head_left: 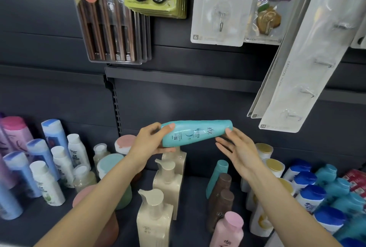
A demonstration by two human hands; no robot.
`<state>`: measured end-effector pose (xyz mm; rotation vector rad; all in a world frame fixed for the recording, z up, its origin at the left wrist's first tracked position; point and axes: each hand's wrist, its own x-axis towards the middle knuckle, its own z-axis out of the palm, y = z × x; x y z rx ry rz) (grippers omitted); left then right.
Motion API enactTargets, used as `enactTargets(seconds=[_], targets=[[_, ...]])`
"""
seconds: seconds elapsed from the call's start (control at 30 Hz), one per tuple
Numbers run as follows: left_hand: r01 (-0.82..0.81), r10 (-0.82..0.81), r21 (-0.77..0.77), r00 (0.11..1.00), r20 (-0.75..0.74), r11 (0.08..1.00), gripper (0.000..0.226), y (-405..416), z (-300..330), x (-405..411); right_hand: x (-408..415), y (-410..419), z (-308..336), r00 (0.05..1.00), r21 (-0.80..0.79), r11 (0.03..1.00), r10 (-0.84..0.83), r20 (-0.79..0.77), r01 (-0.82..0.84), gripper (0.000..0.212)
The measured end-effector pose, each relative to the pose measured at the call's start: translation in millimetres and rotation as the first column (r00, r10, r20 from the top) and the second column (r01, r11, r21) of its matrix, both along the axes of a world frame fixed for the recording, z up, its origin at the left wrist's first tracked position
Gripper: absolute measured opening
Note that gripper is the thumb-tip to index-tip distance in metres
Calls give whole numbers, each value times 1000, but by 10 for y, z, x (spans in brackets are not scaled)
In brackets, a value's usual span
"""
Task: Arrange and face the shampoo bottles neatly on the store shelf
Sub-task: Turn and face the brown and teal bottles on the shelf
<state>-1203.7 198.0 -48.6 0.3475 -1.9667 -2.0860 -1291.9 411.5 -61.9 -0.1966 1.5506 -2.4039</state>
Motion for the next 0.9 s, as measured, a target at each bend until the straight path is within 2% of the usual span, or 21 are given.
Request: enactTargets(seconds=[0.1,0.2,0.37,0.5,0.57,0.67,0.8,0.9], targets=[[32,-36,80,998,52,996,31,6,13,-11,-23,-5,13,1000,-36,999,-13,26,14,8],[39,-42,69,998,54,997,24,-2,-12,-46,-18,-26,56,998,-83,996,-34,45,37,6],[77,-74,-25,991,109,997,34,-38,-36,-81,-11,-39,104,996,-18,997,-76,39,77,8],[126,-117,-121,990,75,985,51,-80,-63,-83,-20,-32,127,992,13,994,-112,62,111,18],[111,-105,-143,993,49,983,52,-86,-48,-71,-15,-22,138,991,56,993,-111,71,107,28],[75,-67,-191,997,49,979,39,-98,-26,-56,-4,-15,151,987,159,978,-145,73,132,38],[50,-30,-280,997,75,959,25,-129,-35,-89,-3,-25,179,984,293,944,-173,49,151,41],[34,-15,-290,998,67,956,24,-142,-35,-115,-12,-24,176,989,310,944,-137,58,113,43]])
